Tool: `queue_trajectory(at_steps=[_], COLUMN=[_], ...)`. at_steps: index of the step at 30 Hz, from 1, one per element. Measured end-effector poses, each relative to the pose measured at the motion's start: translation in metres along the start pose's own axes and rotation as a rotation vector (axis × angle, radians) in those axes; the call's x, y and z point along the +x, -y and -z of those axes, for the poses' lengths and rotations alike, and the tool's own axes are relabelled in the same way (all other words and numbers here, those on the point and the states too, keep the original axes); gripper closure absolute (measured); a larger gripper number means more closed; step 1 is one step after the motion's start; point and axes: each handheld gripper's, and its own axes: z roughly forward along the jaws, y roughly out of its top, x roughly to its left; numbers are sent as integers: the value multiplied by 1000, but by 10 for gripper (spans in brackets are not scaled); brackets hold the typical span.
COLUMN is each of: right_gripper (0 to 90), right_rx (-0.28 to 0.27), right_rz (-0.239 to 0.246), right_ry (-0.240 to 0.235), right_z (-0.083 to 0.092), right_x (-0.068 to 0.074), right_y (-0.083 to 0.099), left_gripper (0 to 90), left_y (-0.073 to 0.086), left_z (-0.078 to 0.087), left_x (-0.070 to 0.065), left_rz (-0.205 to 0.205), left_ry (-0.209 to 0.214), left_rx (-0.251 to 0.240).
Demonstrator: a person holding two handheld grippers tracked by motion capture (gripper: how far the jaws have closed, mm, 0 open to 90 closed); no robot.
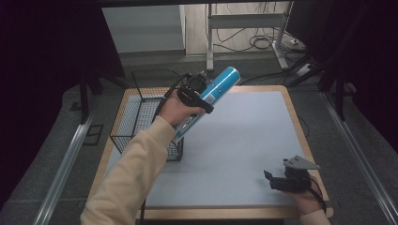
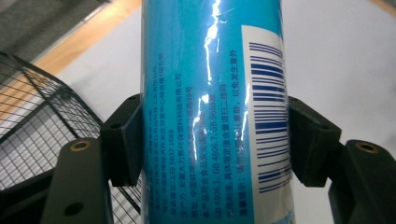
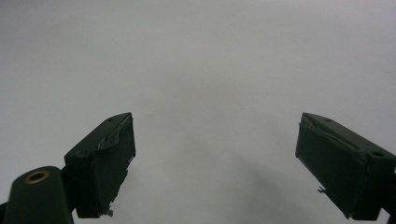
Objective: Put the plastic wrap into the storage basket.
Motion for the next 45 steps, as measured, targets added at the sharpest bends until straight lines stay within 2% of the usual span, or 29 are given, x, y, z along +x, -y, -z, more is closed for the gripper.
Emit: queue_trajectory(at_steps=[5, 11, 15, 19, 22, 30, 32, 35, 38, 45], right_gripper=[122, 122, 122, 122, 122, 122, 122, 122, 122, 122], right_rx=[-3, -1, -1, -1, 2, 9, 12, 12, 9, 12], right_rz=[2, -4, -2, 0, -3, -3, -1, -10, 1, -5], right_ry=[3, 6, 6, 9, 9, 12, 13, 12, 7, 15], right_z=[0, 0, 0, 0, 0, -2, -2, -1, -1, -1], right_x=[0, -1, -1, -1, -1, -2, -3, -2, 0, -2], right_y=[0, 0, 0, 0, 0, 1, 1, 0, 0, 1], left_gripper=[316, 316, 316, 316, 317, 317, 316, 316, 317, 317], left_y=[-6, -7, -8, -7, -6, -3, -2, 1, 5, 14], left_z=[3, 2, 4, 3, 0, -10, -12, -17, -24, -35], left_x=[12, 28, 38, 46, 52, 70, 75, 81, 86, 100], left_rz=[10, 34, 62, 59, 67, 76, 89, 96, 117, 132], left_ry=[-31, -30, -39, -54, -68, -63, -73, -94, -99, -108], left_rx=[7, 12, -5, 1, 3, 8, 9, 33, 39, 64])
